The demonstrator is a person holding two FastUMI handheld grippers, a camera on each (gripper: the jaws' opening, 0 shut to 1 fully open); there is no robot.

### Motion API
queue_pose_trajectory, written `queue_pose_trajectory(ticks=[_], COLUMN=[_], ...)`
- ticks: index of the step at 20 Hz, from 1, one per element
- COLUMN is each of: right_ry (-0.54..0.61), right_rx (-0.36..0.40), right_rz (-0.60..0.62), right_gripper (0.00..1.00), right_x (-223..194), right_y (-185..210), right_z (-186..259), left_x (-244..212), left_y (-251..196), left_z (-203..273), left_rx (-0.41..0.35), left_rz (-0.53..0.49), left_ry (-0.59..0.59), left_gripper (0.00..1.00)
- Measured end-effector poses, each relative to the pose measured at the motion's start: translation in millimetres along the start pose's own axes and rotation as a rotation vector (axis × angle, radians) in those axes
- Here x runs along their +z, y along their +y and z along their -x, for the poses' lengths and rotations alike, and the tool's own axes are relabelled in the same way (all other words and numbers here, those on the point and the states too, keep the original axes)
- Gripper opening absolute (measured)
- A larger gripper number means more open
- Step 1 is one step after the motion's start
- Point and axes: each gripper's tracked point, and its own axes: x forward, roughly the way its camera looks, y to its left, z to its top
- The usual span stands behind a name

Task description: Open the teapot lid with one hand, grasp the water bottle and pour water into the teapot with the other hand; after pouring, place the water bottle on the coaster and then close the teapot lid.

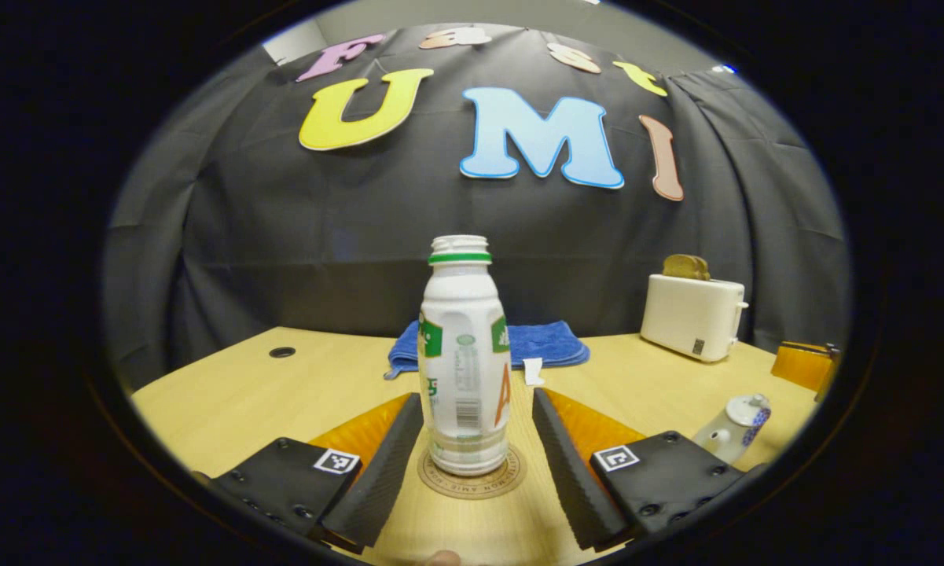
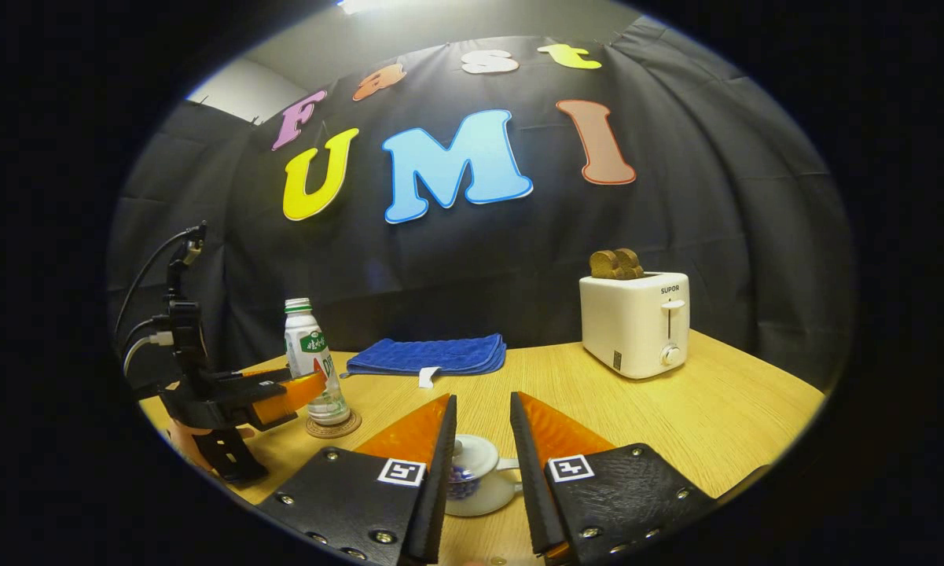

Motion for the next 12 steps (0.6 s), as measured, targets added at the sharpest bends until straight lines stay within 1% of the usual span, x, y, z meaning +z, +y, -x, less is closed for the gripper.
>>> queue_pose_trajectory(ticks=[1,2,3,7,9,10,12], right_ry=[-0.003,-0.005,-0.007,-0.013,-0.020,-0.024,-0.027], right_rx=[-0.001,-0.001,-0.001,-0.009,-0.011,-0.014,-0.029], right_rz=[-0.005,-0.012,-0.020,-0.048,-0.062,-0.068,-0.074], right_gripper=[0.42,0.42,0.42,0.42,0.42,0.42,0.42], right_x=[1,2,3,5,9,10,10], right_y=[-1,-2,-2,-7,-7,-8,-10], right_z=[0,1,1,2,4,5,6], left_x=[1,2,2,-2,-1,-1,-3], left_y=[-1,-2,-8,-10,-14,-16,-22], left_z=[3,7,7,25,38,45,61], left_rx=[0.000,0.003,0.007,0.014,0.004,0.002,-0.007], left_rz=[-0.004,-0.010,-0.014,-0.002,0.012,0.014,0.039], left_ry=[-0.005,-0.013,-0.018,-0.016,-0.028,-0.026,-0.029], left_gripper=[0.93,0.96,0.96,0.94,0.93,0.96,0.96])
